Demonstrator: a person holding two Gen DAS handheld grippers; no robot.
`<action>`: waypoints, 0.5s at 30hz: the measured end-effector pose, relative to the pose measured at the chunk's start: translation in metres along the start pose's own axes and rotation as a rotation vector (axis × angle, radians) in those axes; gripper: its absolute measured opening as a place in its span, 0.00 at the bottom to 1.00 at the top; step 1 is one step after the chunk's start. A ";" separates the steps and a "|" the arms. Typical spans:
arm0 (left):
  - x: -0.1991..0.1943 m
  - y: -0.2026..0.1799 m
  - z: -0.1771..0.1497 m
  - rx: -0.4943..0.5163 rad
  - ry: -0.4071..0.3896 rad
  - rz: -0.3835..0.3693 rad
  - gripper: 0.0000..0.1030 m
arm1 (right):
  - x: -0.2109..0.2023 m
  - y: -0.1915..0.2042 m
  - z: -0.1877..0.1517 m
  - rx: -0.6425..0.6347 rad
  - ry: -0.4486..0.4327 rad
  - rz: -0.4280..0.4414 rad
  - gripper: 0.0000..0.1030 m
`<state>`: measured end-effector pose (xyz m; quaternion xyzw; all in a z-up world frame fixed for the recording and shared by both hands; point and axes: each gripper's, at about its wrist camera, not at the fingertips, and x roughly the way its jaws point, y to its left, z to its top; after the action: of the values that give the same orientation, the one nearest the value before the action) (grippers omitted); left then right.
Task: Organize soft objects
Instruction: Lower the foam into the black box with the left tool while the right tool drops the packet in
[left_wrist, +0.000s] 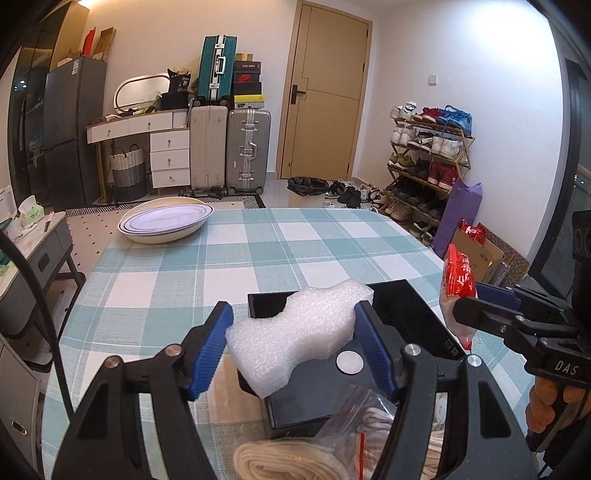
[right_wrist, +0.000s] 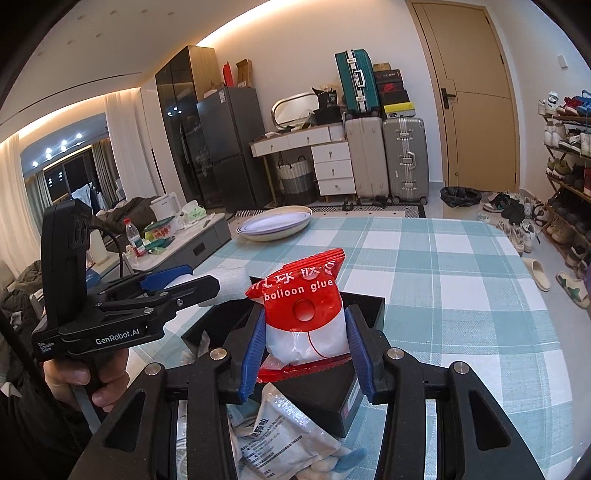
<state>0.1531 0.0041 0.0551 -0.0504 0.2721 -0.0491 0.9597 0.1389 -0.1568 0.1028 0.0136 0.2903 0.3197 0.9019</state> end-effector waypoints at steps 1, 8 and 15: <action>0.003 -0.001 0.000 0.002 0.005 -0.002 0.65 | 0.003 -0.001 0.000 0.000 0.004 0.000 0.42; 0.018 -0.005 0.000 0.023 0.034 -0.014 0.65 | 0.022 -0.008 0.000 -0.009 0.038 -0.006 0.42; 0.033 -0.005 0.004 0.027 0.060 -0.025 0.65 | 0.037 -0.010 0.000 -0.021 0.063 -0.010 0.42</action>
<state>0.1825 -0.0049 0.0418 -0.0392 0.2992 -0.0663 0.9511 0.1679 -0.1430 0.0818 -0.0071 0.3152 0.3186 0.8939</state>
